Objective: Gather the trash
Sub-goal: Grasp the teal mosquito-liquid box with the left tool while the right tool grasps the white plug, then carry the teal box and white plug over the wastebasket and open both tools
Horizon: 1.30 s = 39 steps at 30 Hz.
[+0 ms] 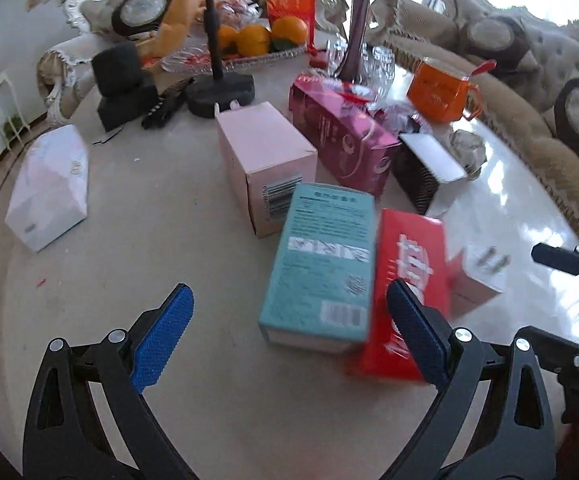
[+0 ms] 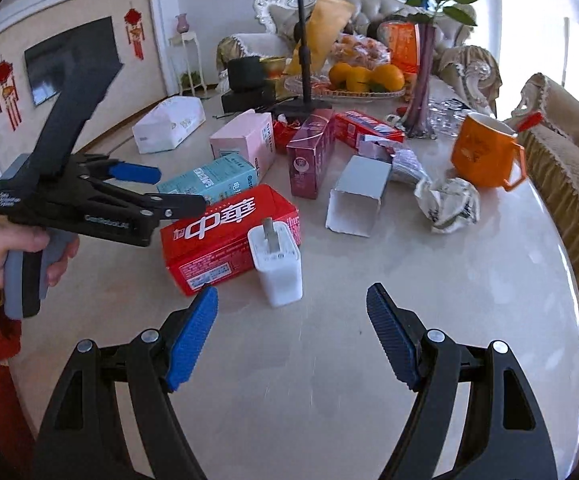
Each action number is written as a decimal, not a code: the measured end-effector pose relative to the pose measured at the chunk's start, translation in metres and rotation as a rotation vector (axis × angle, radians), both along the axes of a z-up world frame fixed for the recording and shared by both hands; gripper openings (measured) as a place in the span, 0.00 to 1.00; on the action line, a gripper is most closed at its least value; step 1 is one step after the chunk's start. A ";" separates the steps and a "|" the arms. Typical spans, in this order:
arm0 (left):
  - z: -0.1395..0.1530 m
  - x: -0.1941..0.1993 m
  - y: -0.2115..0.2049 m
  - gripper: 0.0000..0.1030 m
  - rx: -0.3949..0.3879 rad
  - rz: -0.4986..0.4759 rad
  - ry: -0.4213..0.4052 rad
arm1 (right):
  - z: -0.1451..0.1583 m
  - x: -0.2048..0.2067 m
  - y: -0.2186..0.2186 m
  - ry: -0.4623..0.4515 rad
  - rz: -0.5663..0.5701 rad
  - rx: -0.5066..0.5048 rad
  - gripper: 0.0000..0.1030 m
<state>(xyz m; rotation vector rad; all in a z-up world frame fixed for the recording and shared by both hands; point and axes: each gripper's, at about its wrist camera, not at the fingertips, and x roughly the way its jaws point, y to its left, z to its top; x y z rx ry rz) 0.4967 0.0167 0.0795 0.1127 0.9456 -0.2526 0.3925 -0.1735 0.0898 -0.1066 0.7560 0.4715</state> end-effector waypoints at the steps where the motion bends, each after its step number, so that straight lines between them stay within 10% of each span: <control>1: 0.000 0.004 0.003 0.92 -0.015 -0.007 0.000 | -0.001 0.003 0.002 0.000 0.004 -0.010 0.71; 15: -0.020 0.039 0.003 0.92 0.123 -0.041 0.030 | -0.015 0.041 0.031 0.011 0.036 -0.115 0.69; 18: -0.024 0.045 0.006 0.91 0.082 -0.029 0.056 | -0.021 0.048 0.030 0.063 0.054 -0.097 0.44; 19: -0.025 0.046 0.008 0.88 0.059 -0.021 0.067 | -0.022 0.049 0.028 0.085 0.065 -0.067 0.30; 21: -0.023 0.041 0.010 0.50 0.034 -0.015 0.061 | -0.022 0.046 0.026 0.106 0.059 -0.043 0.26; 25: -0.020 0.031 0.011 0.45 0.043 0.013 0.057 | -0.020 0.029 0.023 0.111 0.057 -0.020 0.26; 33: 0.000 -0.034 0.036 0.45 -0.123 0.055 -0.007 | -0.013 -0.016 -0.012 0.140 -0.004 0.166 0.26; 39: 0.043 -0.161 0.046 0.45 -0.214 0.022 -0.163 | 0.005 -0.111 -0.042 0.094 0.027 0.336 0.26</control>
